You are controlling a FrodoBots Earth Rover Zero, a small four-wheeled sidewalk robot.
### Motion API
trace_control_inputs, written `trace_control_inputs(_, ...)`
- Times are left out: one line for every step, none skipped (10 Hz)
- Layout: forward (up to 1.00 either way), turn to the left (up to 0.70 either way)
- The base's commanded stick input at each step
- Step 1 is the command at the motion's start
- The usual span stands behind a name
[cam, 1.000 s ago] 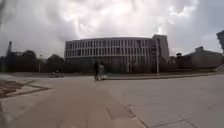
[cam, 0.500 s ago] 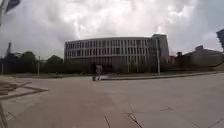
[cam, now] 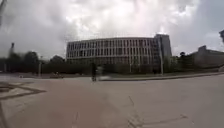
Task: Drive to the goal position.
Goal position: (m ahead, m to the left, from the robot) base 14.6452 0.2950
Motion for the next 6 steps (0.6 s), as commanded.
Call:
trace_control_inputs(0.70, 0.00)
trace_control_inputs(0.70, 0.00)
trace_control_inputs(0.70, 0.00)
trace_control_inputs(0.70, 0.00)
trace_control_inputs(0.70, 0.00)
trace_control_inputs(0.70, 0.00)
